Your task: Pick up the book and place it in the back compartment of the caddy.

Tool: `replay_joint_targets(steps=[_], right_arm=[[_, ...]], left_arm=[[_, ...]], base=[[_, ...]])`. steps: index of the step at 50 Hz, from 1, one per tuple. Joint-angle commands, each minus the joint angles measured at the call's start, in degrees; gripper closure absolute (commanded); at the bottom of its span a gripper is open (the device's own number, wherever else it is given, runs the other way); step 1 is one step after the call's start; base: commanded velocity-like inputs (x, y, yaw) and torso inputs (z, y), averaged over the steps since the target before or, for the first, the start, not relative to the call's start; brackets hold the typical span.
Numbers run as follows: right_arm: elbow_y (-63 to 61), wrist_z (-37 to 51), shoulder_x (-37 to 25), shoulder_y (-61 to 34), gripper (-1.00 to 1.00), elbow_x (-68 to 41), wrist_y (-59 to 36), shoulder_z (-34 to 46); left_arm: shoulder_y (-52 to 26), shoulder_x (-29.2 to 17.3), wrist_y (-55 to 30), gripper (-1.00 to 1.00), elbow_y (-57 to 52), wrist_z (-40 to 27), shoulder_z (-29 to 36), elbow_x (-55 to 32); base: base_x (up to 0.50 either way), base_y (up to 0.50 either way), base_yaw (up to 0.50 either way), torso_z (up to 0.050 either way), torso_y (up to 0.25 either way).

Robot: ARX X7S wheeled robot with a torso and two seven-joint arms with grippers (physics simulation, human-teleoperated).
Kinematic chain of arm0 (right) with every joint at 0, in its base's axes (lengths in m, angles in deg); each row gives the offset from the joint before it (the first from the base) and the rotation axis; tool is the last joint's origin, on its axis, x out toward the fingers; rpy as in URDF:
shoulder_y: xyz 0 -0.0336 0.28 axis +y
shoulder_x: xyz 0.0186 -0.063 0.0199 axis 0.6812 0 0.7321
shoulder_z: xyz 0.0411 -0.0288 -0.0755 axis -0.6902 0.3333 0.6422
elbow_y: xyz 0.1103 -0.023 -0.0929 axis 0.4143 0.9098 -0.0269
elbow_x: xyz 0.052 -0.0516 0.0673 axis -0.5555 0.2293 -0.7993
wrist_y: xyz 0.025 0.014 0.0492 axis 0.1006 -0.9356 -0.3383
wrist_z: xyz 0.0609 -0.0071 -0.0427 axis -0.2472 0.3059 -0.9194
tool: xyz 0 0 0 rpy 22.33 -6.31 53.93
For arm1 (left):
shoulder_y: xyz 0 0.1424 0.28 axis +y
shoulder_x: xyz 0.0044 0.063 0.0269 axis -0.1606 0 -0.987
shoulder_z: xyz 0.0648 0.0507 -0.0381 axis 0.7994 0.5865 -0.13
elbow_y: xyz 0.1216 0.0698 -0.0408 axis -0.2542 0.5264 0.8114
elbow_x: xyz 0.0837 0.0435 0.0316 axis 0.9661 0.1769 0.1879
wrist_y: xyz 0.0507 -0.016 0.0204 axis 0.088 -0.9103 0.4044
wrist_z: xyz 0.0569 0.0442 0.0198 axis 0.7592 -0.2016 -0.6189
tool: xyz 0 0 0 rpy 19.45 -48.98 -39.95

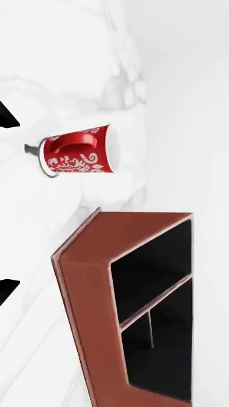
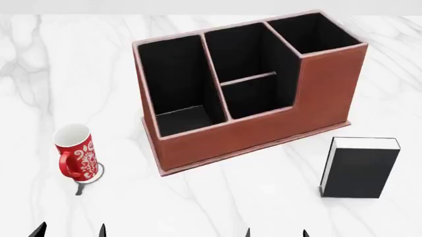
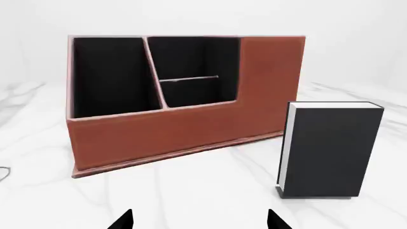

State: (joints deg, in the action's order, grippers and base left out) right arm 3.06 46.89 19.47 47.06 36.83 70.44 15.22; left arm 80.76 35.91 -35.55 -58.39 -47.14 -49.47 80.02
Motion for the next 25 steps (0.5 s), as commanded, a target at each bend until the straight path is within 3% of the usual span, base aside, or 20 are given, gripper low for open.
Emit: replay_joint_targets(steps=[1,13,25], right_arm=[[0.1,1.1,-0.9,0.1,-1.0,-0.6,0.2,1.3],[-0.7,2.6,-2.9,0.5,-1.0,-3.4,1.1,3.3],[-5.3,3.7,-3.7,4.8,-1.0,-6.7,10.2,3.0]], left_arm=[[0.0,-0.9,0.1,-1.0,0.0,-1.2,0.9,-0.9],[0.4,-2.7,2.6,-1.0,-0.2,-4.7,3.2,-1.6],[3.7,-3.6,14.2,-1.0,-2.0,-11.5,3.6,2.5]], base=[[0.0,0.0,0.0,0.0,0.0],[0.0,0.0,0.0,0.0,0.0],[0.0,0.0,0.0,0.0,0.0]])
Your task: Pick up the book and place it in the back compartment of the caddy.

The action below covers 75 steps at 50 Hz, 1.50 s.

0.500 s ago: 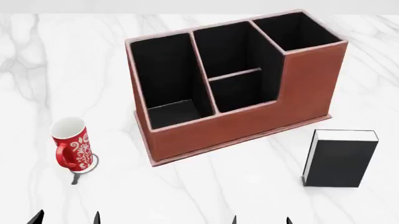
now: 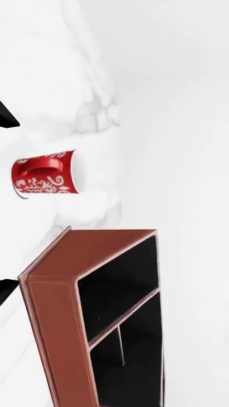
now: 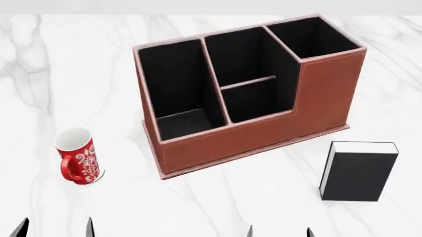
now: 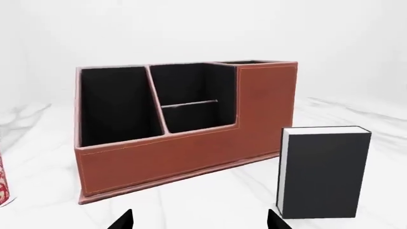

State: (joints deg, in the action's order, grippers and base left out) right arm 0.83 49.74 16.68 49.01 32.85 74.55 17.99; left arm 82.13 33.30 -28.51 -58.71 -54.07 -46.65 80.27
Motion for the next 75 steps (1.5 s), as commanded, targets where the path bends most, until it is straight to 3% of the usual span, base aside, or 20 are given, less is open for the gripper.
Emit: replay_joint_targets(steps=[1,11,32,54,75], right_arm=[[-3.6,1.1,-0.9,3.3,-1.0,-2.8,7.2,0.1],[-6.2,2.4,-1.5,6.3,-1.0,-3.7,13.4,-0.1],[-8.7,4.7,-2.8,9.5,-1.0,-5.3,21.6,-0.4],[-9.1,8.0,-4.6,8.2,-1.0,-6.7,18.7,-0.8],[-8.3,9.1,-5.4,8.0,-1.0,-6.1,20.0,0.6]], left_arm=[[2.7,-1.1,8.3,-1.0,-1.8,-4.9,0.9,2.6],[5.2,-1.9,17.7,-1.0,-2.7,-8.7,1.4,4.3],[9.3,-3.7,28.5,-1.0,-5.5,-12.7,2.3,5.2],[8.7,-5.6,29.1,-1.0,-5.5,-13.9,2.8,2.0],[8.4,-6.3,29.1,-1.0,-5.0,-15.1,3.7,2.3]], base=[[0.0,0.0,0.0,0.0,0.0],[0.0,0.0,0.0,0.0,0.0],[0.0,0.0,0.0,0.0,0.0],[0.0,0.0,0.0,0.0,0.0],[-0.14,-0.26,0.0,0.0,0.0]])
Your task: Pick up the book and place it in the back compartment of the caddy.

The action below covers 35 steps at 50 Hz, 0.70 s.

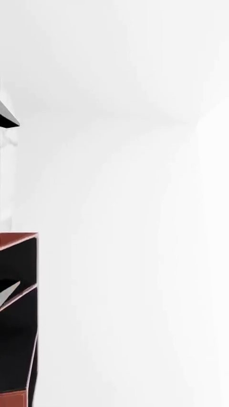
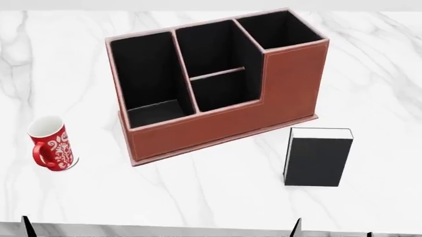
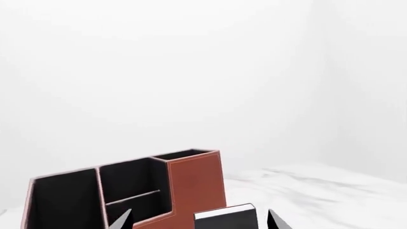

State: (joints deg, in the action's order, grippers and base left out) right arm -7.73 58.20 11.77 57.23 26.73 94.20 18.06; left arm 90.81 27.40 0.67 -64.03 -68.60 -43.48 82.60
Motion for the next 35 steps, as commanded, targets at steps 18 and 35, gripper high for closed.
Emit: replay_joint_targets(steps=[18,35], right_arm=[[1.0,1.1,-1.2,-0.2,-1.0,-0.2,2.0,1.3],[1.1,1.6,-1.9,-0.2,-1.0,-0.3,2.5,2.2]], left_arm=[[-0.3,-1.0,-0.1,-1.0,0.3,-1.6,1.1,0.3],[-0.4,-1.5,0.0,-1.0,0.2,-2.4,1.6,0.0]], base=[[0.05,-0.15,0.0,0.0,0.0],[0.14,-0.14,0.0,0.0,0.0]])
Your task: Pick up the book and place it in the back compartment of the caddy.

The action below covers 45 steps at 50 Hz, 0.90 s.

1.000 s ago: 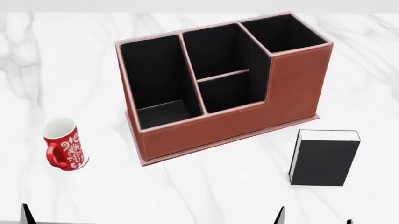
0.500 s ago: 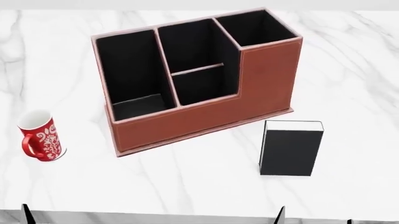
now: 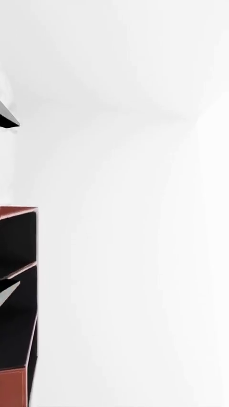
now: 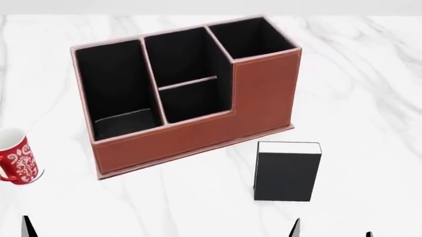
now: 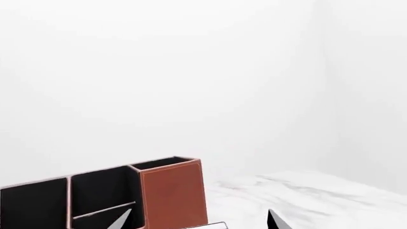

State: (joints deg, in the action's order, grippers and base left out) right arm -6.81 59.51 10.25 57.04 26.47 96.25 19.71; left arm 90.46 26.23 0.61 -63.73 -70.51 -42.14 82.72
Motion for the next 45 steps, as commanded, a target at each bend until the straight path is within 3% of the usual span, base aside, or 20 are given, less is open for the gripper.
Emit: replay_joint_targets(steps=[1,45], right_arm=[[0.1,0.3,-0.4,0.1,-1.0,0.1,0.5,0.6],[0.6,1.4,-1.7,0.8,-1.0,1.8,4.1,2.6]], left_arm=[[0.0,-0.4,0.1,-1.0,0.0,-0.6,0.3,-0.1],[-0.4,-1.6,0.1,-1.0,0.2,-2.4,1.6,-0.7]], base=[[0.14,-0.14,0.0,0.0,0.0],[0.15,-0.12,0.0,0.0,0.0]])
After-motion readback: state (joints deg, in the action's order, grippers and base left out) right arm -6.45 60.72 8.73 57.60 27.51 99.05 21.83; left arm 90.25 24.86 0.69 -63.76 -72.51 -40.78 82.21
